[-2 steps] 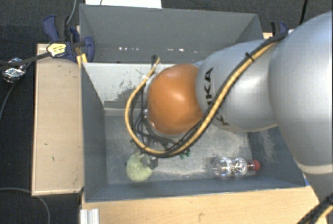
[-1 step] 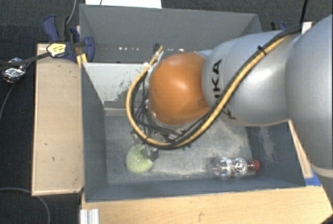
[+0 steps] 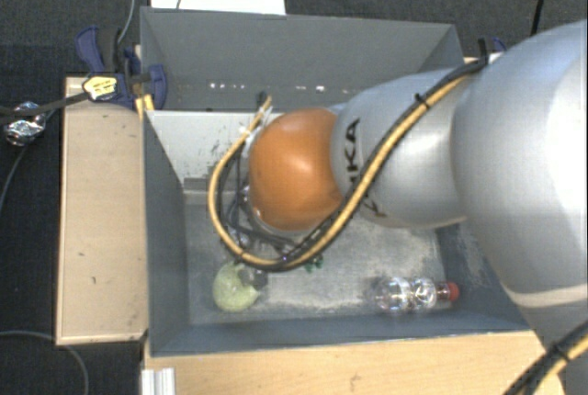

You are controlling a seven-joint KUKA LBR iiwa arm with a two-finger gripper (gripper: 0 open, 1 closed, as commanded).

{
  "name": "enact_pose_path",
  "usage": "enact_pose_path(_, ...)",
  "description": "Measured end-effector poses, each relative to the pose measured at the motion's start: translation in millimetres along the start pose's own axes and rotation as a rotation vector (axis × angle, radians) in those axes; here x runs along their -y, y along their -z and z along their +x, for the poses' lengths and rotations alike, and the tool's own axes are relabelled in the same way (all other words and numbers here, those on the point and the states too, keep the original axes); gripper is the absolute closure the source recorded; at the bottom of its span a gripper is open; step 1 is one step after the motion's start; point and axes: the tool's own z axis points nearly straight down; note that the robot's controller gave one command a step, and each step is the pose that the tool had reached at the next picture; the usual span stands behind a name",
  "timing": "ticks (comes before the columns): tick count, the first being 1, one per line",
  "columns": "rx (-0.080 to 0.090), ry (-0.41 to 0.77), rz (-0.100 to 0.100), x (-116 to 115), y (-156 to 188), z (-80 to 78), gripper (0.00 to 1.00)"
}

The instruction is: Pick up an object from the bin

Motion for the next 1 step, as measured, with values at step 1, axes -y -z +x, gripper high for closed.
enact_pose_path(1, -0.021, -0.01, -0.004, -5.8, -8.4, 4.8, 1.0)
